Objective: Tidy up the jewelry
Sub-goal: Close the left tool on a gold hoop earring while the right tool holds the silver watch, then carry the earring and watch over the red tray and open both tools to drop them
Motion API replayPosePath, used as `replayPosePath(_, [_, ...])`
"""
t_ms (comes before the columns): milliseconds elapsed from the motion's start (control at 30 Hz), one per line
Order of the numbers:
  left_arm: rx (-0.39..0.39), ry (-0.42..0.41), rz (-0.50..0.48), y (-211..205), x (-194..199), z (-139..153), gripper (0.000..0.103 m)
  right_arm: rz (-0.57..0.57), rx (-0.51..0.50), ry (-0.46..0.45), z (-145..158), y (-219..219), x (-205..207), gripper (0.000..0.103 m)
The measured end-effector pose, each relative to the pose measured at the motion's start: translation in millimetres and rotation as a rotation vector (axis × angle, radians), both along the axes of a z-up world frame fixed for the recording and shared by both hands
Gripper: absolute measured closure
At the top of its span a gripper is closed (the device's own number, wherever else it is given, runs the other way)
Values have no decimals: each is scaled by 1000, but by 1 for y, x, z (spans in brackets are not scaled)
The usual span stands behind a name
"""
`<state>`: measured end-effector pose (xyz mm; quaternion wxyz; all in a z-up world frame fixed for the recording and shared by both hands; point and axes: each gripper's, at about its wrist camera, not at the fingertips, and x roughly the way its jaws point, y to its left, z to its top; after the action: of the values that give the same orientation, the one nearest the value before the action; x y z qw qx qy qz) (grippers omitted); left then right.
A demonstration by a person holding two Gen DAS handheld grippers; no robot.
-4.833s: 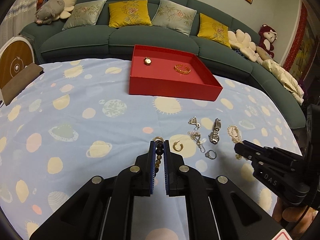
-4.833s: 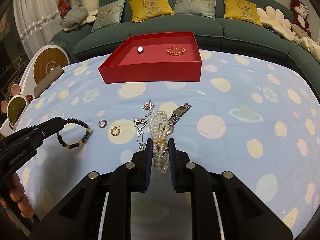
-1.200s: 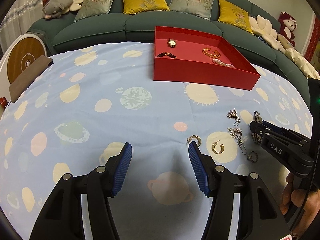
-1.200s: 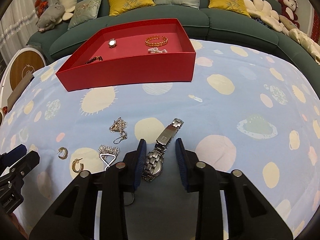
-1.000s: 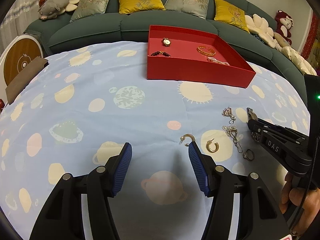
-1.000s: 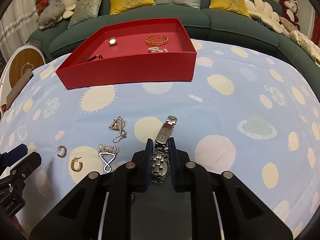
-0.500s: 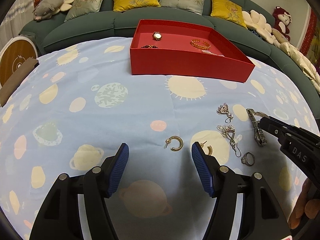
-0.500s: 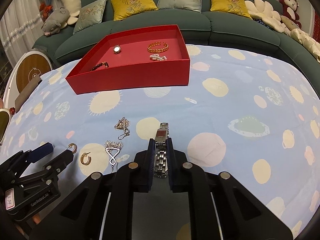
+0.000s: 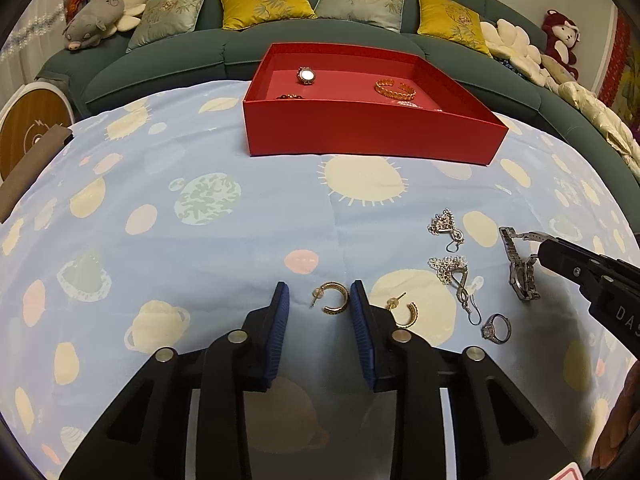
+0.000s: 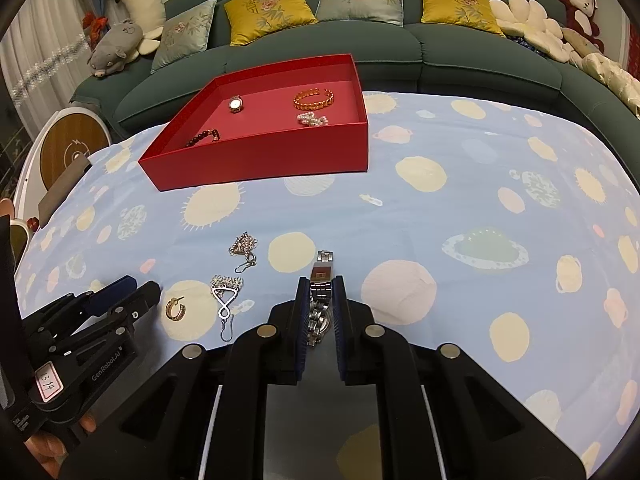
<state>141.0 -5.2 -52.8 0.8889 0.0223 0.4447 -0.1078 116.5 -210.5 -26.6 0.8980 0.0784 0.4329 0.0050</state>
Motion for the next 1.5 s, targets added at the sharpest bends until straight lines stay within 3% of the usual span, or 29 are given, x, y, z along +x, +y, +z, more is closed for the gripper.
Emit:
replayPosePath(33, [-2,-1,-4,0,0,0,86,0,1,0,0,0,0,92])
replayPosePath(367, [-17,-1,-17,0,-2,6,86,10,9,-24,9,1,-4,92])
replayPosePath(1000, [-91,-88,5,1,9,63,86,8,37,-133,56,3,6,92])
replayPosePath(1267, [-84,-185,14,0,45,108,86,47,27,-210,98,7,36,92])
replayPosePath(1500, [-47,-233,27,-17,106,128,86,52,61,-221,106,11,96,92])
